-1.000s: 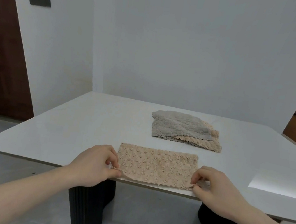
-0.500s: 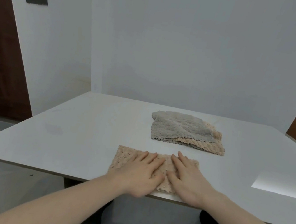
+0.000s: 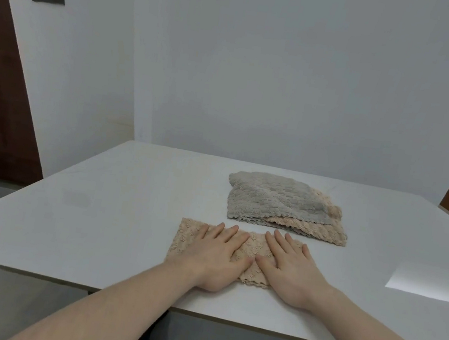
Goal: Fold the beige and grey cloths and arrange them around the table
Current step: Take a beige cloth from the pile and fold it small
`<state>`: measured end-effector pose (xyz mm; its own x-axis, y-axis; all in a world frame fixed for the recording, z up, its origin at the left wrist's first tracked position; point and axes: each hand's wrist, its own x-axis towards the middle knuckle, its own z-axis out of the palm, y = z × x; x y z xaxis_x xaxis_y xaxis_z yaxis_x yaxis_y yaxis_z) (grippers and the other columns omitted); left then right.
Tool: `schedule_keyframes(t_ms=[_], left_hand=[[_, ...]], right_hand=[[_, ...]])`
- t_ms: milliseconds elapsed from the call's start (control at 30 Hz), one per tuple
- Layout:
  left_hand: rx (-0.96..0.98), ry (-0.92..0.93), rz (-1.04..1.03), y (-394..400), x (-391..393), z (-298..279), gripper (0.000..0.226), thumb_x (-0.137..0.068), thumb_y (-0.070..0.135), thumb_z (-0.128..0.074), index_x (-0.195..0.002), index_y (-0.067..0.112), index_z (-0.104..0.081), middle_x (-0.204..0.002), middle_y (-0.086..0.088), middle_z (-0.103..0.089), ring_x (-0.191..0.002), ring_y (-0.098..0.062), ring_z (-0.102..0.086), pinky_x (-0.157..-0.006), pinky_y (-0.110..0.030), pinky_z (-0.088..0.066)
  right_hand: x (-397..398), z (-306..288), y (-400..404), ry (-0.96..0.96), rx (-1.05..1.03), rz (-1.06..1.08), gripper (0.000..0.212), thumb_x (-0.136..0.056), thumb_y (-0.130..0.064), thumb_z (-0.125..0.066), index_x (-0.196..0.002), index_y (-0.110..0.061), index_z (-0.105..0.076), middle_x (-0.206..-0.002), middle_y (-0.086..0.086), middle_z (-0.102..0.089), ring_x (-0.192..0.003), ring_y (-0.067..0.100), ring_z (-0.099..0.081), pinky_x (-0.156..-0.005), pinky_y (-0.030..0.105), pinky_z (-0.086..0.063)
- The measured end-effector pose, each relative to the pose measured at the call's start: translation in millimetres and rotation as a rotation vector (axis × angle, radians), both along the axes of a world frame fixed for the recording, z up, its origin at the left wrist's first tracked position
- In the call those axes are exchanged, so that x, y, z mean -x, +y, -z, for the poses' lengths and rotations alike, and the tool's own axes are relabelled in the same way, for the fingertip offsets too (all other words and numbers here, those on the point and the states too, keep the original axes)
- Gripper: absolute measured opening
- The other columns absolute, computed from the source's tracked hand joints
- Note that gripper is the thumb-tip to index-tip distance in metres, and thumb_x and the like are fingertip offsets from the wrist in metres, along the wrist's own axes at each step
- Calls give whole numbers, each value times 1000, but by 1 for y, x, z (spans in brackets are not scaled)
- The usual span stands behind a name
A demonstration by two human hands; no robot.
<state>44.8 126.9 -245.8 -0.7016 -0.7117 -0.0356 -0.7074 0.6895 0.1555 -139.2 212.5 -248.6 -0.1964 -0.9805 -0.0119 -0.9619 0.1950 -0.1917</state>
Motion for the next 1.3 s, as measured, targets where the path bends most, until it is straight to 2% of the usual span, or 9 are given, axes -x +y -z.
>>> schedule_keyframes(t_ms=[533, 800, 867, 967, 1100, 1300], left_hand=[[-45, 16, -181, -28, -94, 2, 70, -99, 70, -14, -160, 40, 3, -168, 16, 10, -155, -7, 11, -127, -42, 7], [-21, 54, -211, -26, -95, 7, 69, -100, 68, -15, -160, 41, 2, -168, 17, 8, -155, -8, 10, -127, -43, 6], [-21, 60, -212, -26, -95, 8, 69, -99, 68, -16, -160, 41, 1, -168, 17, 7, -155, -8, 9, -127, -43, 6], [-17, 69, -214, -26, -95, 9, 68, -99, 68, -15, -160, 42, 0, -168, 18, 7, -155, -8, 8, -127, -43, 5], [-17, 81, -215, -24, -95, 8, 68, -100, 68, -16, -160, 42, 0, -168, 17, 7, -155, -8, 8, -127, -42, 5], [-25, 108, -213, -23, -95, 6, 69, -100, 68, -18, -161, 39, -1, -168, 16, 5, -155, -7, 8, -127, -41, 5]], right_hand=[[17, -4, 18, -34, -50, 47, 84, -89, -81, -12, -159, -36, 4, -166, -13, 11, -153, 11, 13, -124, 46, 8], [27, -7, 43, -82, -78, 140, 80, -94, -74, -14, -159, -34, 6, -166, -11, 13, -153, 8, 11, -124, 47, 7], [18, -14, 34, -129, -4, 159, 80, -94, -74, -17, -160, -33, 1, -167, -10, 12, -154, 12, 8, -124, 50, 5], [0, -16, 16, -94, 64, 93, 77, -96, -71, -18, -160, -32, -2, -166, -11, 13, -154, 14, 10, -124, 52, 4], [3, -5, 10, -32, -17, 82, 83, -92, -77, -15, -160, -31, 1, -167, -9, 12, -154, 15, 12, -123, 53, 6], [29, -7, 11, -61, -43, 127, 85, -91, -78, -13, -161, -30, -1, -167, -11, 5, -154, 9, 6, -124, 47, 5]])
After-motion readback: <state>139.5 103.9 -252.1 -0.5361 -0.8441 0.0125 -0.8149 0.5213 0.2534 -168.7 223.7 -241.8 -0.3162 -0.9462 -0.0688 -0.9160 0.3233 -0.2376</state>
